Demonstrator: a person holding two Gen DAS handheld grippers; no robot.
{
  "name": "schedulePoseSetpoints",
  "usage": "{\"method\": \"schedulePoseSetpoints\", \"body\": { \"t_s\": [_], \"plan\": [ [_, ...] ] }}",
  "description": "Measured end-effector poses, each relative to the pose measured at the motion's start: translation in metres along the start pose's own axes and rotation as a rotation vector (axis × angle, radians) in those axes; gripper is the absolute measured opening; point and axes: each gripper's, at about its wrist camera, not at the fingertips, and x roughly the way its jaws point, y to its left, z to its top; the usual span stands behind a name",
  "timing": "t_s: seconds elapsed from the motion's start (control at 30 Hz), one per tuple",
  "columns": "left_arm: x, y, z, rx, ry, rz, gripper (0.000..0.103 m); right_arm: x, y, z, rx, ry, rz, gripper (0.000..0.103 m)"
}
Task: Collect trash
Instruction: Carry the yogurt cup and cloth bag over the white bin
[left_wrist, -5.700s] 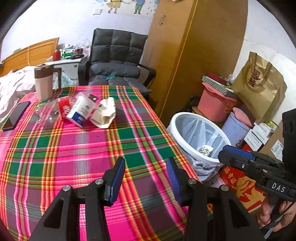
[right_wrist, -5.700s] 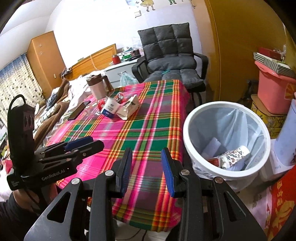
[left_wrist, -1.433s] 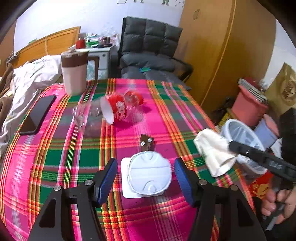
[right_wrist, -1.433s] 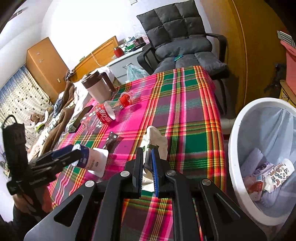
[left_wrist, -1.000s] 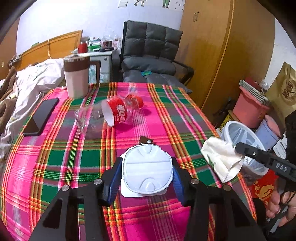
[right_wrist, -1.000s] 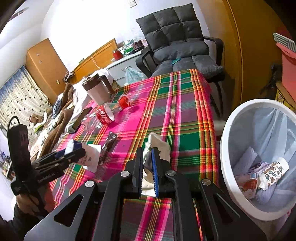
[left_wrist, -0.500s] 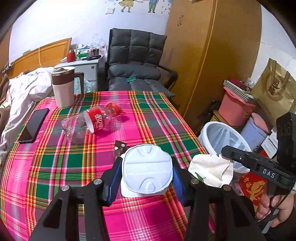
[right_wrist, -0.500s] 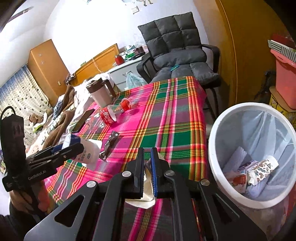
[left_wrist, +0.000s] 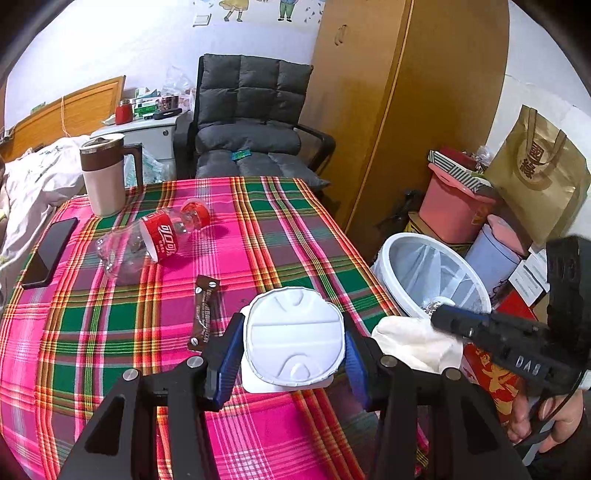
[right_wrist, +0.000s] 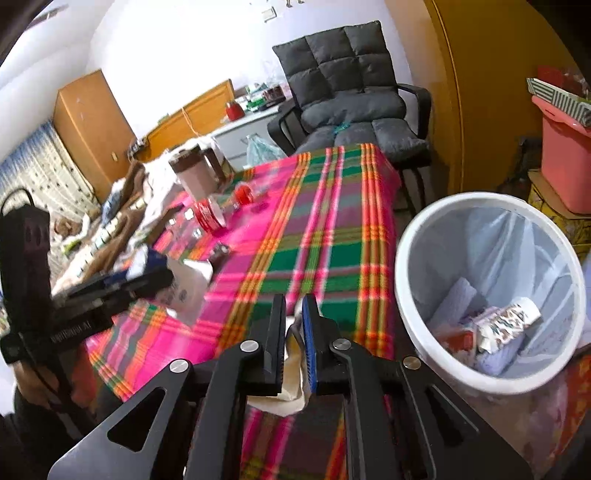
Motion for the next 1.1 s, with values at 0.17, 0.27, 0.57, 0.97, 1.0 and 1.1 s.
{"method": "schedulePoseSetpoints", "body": {
  "t_s": [0.17, 0.27, 0.57, 0.97, 1.0, 1.1],
  "plan": [
    [0.002, -0.003, -0.002, 0.003, 0.01, -0.011, 0.05, 0.006, -0.009, -0.015, 0.013, 0.049, -0.025, 0.023],
    [0.002, -0.006, -0.004, 0.008, 0.015, -0.018, 0.05, 0.007, -0.01, -0.022, -0.001, 0.069, -0.034, 0.024],
    [0.005, -0.021, -0.007, 0.028, 0.029, -0.045, 0.05, -0.004, -0.018, -0.028, 0.015, 0.056, -0.048, 0.011],
    [0.022, -0.061, 0.009, 0.073, 0.031, -0.11, 0.05, -0.024, -0.044, -0.015, 0.068, -0.03, -0.096, 0.01],
    [0.025, -0.067, 0.011, 0.08, 0.03, -0.119, 0.05, -0.026, -0.048, -0.015, 0.074, -0.036, -0.103, 0.01],
    [0.033, -0.081, 0.018, 0.1, 0.031, -0.14, 0.05, -0.034, -0.063, -0.011, 0.105, -0.056, -0.129, 0.01]
  ]
}}
